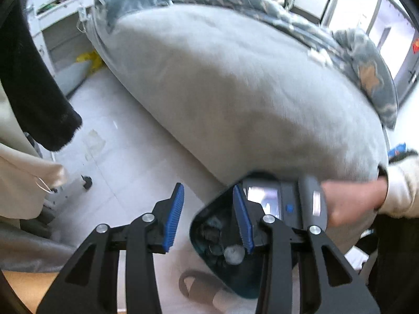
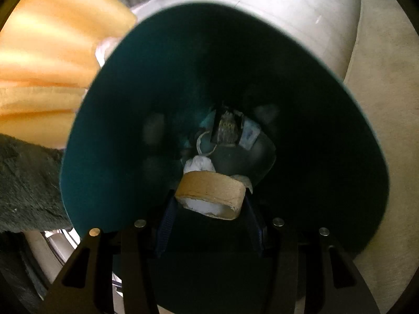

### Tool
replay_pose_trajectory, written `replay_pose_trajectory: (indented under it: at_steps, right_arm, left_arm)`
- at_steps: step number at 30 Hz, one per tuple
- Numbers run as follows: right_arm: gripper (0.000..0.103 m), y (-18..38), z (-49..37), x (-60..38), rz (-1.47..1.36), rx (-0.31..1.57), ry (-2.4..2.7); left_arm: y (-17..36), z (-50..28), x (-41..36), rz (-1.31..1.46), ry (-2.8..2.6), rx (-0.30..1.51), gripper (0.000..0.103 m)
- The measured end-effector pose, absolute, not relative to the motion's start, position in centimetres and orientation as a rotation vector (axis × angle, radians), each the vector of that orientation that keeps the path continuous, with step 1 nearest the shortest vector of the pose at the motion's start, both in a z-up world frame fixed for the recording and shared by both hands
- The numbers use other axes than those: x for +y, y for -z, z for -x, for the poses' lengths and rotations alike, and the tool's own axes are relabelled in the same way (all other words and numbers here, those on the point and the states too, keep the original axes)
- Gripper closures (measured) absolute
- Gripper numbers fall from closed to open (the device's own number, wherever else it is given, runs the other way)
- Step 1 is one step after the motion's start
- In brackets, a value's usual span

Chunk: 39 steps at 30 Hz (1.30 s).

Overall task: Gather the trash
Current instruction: 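Carry both items over the teal bin and open both tools to drop them, then move both tools back toward the remaining trash on the bed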

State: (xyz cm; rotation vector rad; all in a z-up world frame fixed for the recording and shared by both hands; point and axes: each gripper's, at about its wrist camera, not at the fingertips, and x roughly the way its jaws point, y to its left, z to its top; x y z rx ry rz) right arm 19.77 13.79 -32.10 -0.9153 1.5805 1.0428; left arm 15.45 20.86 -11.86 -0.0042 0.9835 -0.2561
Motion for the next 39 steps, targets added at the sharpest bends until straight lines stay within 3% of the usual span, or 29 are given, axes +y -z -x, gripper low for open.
replay_pose_trajectory:
  at_steps: [3, 6, 10, 21, 32, 39]
  right_arm:
    - [0.050, 32.2, -19.5, 13.6, 0.945, 1.581, -1.036]
    - [0.031, 32.3, -19.3, 13.1, 0.963, 1.580, -1.034]
    - [0.027, 31.4, -18.9, 12.8, 1.009, 1.529, -1.031]
    - [0.025, 22.8, -21.9, 11.5, 0.814, 1.261, -1.088]
    - [0.025, 13.7, -27.9, 5.0, 0.621, 0.959, -0.960]
    - [0.025, 10.7, -33.3, -2.0, 0.514, 0.863, -0.789]
  left_arm:
    - [10.3, -16.0, 21.0, 0.027, 0.226, 0.916, 0.062]
    - [8.7, -16.6, 20.9, 0.042, 0.188, 0.852, 0.062]
    - [6.9, -17.5, 20.6, 0.054, 0.119, 0.768, 0.061]
    - [3.4, -19.9, 18.7, 0.078, -0.034, 0.660, 0.054]
    - [1.0, -22.0, 14.9, 0.096, -0.089, 0.546, 0.029]
    - [0.9, -24.0, 11.7, 0.059, -0.092, 0.526, 0.022]
